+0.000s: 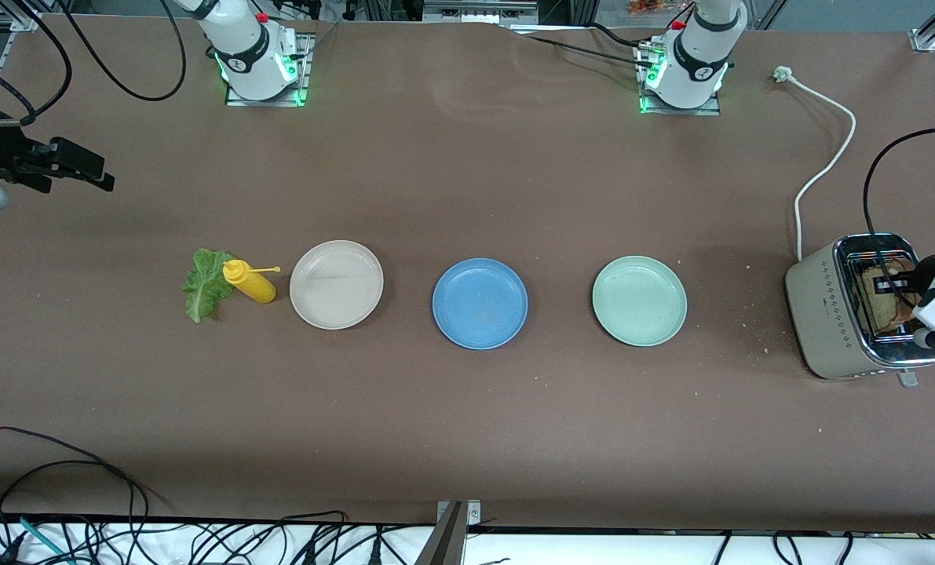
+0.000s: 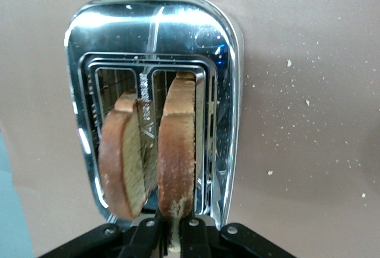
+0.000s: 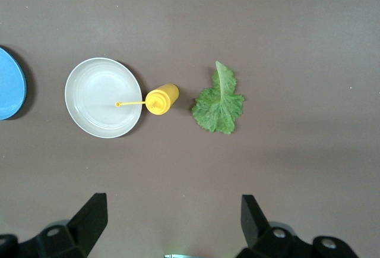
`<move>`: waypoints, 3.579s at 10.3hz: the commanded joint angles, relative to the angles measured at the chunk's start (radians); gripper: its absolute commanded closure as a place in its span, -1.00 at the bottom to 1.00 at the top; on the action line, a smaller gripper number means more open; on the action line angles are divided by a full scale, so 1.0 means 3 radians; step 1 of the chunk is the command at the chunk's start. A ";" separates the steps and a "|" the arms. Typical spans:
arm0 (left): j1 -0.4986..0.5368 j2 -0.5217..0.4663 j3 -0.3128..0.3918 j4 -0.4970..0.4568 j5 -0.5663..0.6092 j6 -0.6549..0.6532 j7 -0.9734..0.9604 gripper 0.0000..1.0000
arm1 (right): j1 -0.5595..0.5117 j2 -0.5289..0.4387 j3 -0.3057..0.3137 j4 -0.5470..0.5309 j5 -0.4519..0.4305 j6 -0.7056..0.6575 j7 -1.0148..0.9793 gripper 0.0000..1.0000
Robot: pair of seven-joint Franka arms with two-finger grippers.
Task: Make sandwich in blue plate with both arms
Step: 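Grasp the bread slice with the left gripper and lift it out, then carry the bread slice with the left gripper over the blue plate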
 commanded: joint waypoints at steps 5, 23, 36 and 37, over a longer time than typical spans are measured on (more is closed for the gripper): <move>0.0001 -0.0508 -0.0018 -0.0012 -0.0105 -0.0397 0.0246 1.00 | -0.0026 -0.0013 0.0006 0.0050 0.0020 -0.0076 0.0024 -1.00; -0.0305 -0.0213 -0.0959 -0.0094 -0.1318 0.0015 -0.2156 1.00 | -0.0042 -0.0034 0.0016 0.0019 -0.0062 -0.0081 0.0602 -1.00; -0.1138 0.0038 -0.0979 -0.0457 -0.2483 0.1943 -0.3057 1.00 | -0.0042 -0.0028 0.0016 0.0029 -0.0128 -0.0086 0.0479 -1.00; -0.1256 0.0094 -0.0979 -0.0462 -0.2509 0.2010 -0.3052 1.00 | -0.0042 -0.0028 0.0016 0.0029 -0.0128 -0.0086 0.0469 -1.00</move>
